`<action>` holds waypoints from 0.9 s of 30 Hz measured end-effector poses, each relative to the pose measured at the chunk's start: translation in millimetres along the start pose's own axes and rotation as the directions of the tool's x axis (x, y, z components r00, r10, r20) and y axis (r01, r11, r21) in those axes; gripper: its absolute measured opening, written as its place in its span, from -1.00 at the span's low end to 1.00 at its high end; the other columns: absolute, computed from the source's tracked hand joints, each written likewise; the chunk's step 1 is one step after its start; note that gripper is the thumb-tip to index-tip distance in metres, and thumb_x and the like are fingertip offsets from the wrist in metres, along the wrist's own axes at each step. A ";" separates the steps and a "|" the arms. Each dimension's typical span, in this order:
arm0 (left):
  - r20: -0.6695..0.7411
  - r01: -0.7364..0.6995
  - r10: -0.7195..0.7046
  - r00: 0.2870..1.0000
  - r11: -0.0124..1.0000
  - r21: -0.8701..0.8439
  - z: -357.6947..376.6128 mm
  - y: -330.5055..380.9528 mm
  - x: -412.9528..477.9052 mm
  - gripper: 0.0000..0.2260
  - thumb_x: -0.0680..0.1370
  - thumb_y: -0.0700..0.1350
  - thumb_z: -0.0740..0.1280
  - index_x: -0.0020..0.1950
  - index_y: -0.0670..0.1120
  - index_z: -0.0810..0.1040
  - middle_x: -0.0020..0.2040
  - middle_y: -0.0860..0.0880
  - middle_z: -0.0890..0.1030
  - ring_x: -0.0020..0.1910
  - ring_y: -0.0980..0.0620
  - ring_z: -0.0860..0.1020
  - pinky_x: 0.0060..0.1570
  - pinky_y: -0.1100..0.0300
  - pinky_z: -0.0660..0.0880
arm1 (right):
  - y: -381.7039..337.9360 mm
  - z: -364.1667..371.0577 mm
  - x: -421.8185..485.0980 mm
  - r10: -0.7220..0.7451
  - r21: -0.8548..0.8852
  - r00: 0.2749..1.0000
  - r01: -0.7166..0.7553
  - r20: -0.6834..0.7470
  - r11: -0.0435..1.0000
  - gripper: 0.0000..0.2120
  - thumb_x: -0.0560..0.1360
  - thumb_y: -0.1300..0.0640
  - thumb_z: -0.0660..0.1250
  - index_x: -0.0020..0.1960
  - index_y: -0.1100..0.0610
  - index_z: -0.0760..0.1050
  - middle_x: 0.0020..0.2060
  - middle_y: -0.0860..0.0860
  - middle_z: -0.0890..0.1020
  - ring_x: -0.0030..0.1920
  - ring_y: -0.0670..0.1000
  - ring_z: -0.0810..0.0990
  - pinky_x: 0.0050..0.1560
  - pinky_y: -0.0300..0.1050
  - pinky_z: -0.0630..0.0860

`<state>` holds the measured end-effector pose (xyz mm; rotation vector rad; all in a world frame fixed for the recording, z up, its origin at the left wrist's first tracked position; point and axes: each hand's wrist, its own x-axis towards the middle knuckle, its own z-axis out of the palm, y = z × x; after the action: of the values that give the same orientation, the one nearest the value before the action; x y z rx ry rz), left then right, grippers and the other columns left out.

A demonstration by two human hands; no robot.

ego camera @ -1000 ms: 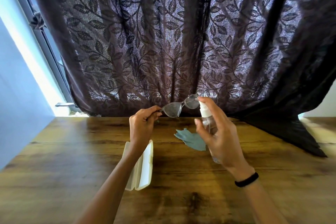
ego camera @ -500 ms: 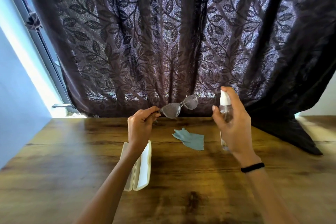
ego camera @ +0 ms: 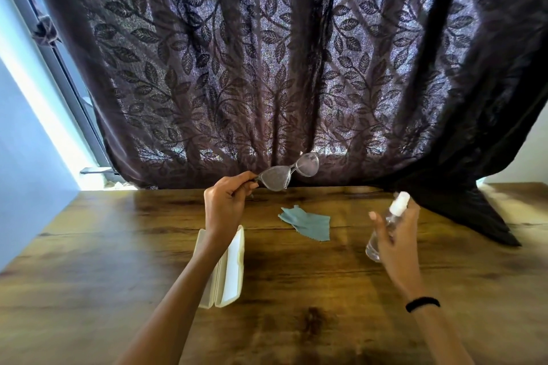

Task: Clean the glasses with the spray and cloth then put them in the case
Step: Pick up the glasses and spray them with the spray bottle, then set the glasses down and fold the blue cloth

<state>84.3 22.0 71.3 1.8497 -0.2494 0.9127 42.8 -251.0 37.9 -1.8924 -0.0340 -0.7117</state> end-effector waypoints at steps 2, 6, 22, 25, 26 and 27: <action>0.008 0.004 -0.004 1.000 1.000 -0.001 1.2 2.0 0.1 -0.79 0.42 -0.41 0.38 0.03 -0.29 0.60 -0.19 -0.05 0.63 -0.27 0.30 0.60 -0.17 0.33 0.59 | 11.8 -0.1 -8.5 0.077 0.004 0.997 -0.077 -0.012 0.997 -0.72 0.49 0.12 0.27 0.04 0.11 0.18 -0.21 -0.08 0.32 -0.32 -0.23 0.47 -0.46 -0.32 0.45; 0.023 -0.001 0.001 1.000 1.000 0.009 3.2 4.5 -0.1 -0.79 0.42 -0.40 0.38 0.04 -0.28 0.60 -0.18 -0.04 0.63 -0.29 0.27 0.60 -0.18 0.35 0.58 | 27.6 1.2 -17.5 0.146 -0.045 0.989 -0.147 -0.017 0.988 -0.71 0.50 0.16 0.28 0.04 0.07 0.16 -0.14 0.00 0.36 -0.29 -0.08 0.43 -0.40 -0.35 0.38; 0.092 0.038 -0.038 0.995 0.999 -0.003 4.5 11.5 -7.2 -0.79 0.43 -0.46 0.32 0.03 -0.32 0.59 -0.17 -0.12 0.63 -0.25 0.27 0.61 -0.16 0.41 0.55 | -48.6 14.8 25.6 -0.359 -0.131 0.929 0.347 -0.086 0.929 -0.72 0.58 0.06 0.14 0.09 0.19 0.55 -0.03 -0.02 0.54 0.00 -0.15 0.49 0.05 -0.39 0.40; 0.110 0.040 -0.039 0.993 0.999 -0.004 3.2 14.2 -10.4 -0.80 0.42 -0.47 0.32 0.02 -0.34 0.59 -0.17 -0.13 0.63 -0.25 0.33 0.59 -0.16 0.45 0.52 | -49.5 32.8 39.0 -0.109 -0.023 0.994 0.109 0.003 0.994 -0.71 0.59 0.05 0.15 0.03 0.19 0.58 -0.13 0.04 0.60 -0.09 -0.07 0.56 -0.04 -0.27 0.47; 0.117 0.034 -0.034 0.993 0.999 0.000 2.5 14.9 -11.2 -0.80 0.42 -0.46 0.33 0.01 -0.35 0.59 -0.17 -0.14 0.63 -0.26 0.32 0.60 -0.16 0.46 0.52 | -46.4 37.7 43.0 0.027 0.041 0.999 -0.028 0.031 0.999 -0.70 0.59 0.06 0.15 -0.02 0.22 0.58 -0.17 0.06 0.61 -0.13 -0.02 0.58 -0.06 -0.20 0.49; 0.122 0.027 -0.027 0.992 1.000 0.006 1.5 15.5 -12.1 -0.81 0.42 -0.46 0.33 0.01 -0.35 0.59 -0.17 -0.14 0.63 -0.28 0.29 0.60 -0.16 0.47 0.52 | -43.8 41.4 46.8 0.165 0.129 0.984 -0.172 0.069 0.977 -0.69 0.59 0.08 0.16 -0.07 0.26 0.58 -0.24 0.07 0.61 -0.20 -0.01 0.57 -0.12 -0.17 0.50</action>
<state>68.3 10.7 73.6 1.9117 -0.2973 0.7829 85.4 -210.5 86.5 -1.7626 0.0412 -0.5263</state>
